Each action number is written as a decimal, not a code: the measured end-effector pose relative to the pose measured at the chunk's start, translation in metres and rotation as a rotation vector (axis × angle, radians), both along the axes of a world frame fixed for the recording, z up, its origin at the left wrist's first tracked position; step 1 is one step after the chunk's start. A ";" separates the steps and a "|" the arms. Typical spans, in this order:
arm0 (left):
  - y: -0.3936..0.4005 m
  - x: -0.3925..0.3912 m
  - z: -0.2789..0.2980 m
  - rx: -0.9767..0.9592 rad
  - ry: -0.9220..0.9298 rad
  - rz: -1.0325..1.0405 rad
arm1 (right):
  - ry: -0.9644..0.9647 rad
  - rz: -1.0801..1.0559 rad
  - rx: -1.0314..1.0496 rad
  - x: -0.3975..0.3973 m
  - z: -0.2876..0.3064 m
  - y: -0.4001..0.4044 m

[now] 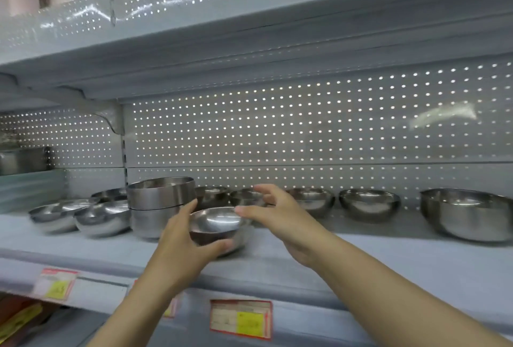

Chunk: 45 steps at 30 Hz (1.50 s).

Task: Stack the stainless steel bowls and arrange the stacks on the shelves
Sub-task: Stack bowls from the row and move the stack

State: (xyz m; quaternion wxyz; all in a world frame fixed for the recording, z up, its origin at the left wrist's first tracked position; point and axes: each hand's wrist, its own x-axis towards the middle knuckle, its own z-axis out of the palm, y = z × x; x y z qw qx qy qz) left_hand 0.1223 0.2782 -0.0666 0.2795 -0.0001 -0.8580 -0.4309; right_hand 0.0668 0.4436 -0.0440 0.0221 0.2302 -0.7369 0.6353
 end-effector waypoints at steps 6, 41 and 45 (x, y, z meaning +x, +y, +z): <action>-0.039 -0.018 -0.007 0.122 -0.053 -0.178 | -0.082 -0.002 0.084 -0.002 -0.012 -0.017; 0.187 -0.207 0.033 -0.442 0.102 -0.556 | -0.014 -0.507 0.574 -0.116 0.058 0.230; 0.189 -0.211 0.025 -0.617 0.077 -0.537 | -0.027 -0.484 0.772 -0.123 0.052 0.239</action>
